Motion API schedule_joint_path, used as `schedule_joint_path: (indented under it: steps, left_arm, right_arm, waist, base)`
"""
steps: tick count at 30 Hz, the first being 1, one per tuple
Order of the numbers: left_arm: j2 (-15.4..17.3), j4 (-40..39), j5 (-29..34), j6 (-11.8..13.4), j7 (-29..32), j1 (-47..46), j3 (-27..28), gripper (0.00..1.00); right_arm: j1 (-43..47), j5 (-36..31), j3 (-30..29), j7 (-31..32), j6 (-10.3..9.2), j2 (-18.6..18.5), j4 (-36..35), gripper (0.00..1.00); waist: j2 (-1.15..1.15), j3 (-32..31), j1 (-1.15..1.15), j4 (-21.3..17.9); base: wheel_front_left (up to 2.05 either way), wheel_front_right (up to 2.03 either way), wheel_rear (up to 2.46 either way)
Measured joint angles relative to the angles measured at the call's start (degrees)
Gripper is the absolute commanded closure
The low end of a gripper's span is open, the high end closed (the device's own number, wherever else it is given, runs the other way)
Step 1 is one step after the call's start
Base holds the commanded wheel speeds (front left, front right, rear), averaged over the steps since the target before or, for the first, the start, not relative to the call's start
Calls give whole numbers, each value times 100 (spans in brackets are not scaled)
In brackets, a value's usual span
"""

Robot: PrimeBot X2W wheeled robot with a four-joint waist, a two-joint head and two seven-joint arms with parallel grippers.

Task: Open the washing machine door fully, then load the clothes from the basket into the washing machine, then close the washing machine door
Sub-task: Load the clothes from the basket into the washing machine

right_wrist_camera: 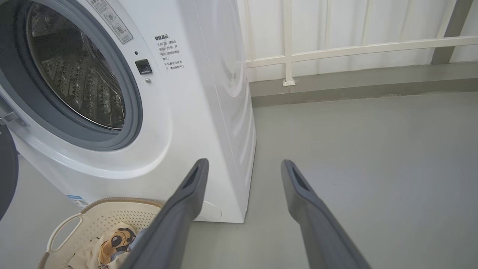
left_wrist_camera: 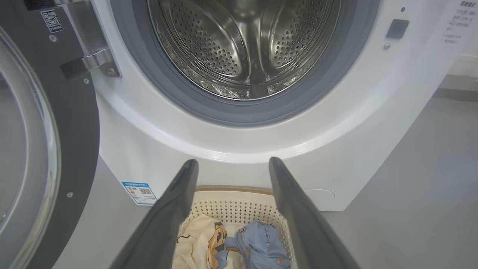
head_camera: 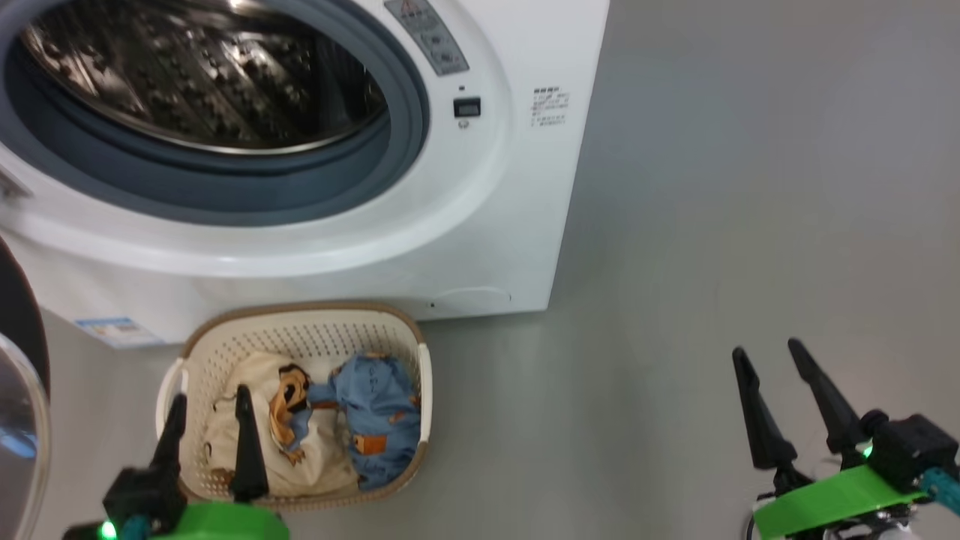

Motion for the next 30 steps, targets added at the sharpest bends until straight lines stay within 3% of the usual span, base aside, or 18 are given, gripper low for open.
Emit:
schedule_joint_path:
  steps: [9,30]
  left_arm:
    - [-49,416,20,-53,-3,-884,5,0]
    - [66,2428,164,-302,-4,-3455,152,0]
  right_arm:
    - [-373,9,2,0,0,-137,-169,0]
    - [-1029,44,-163,-1,0,-359,-589,0]
  waist:
    - [0,710,0,38]
    - [0,2822,0,20]
  base:
    - [0,0,0]
    - [0,0,0]
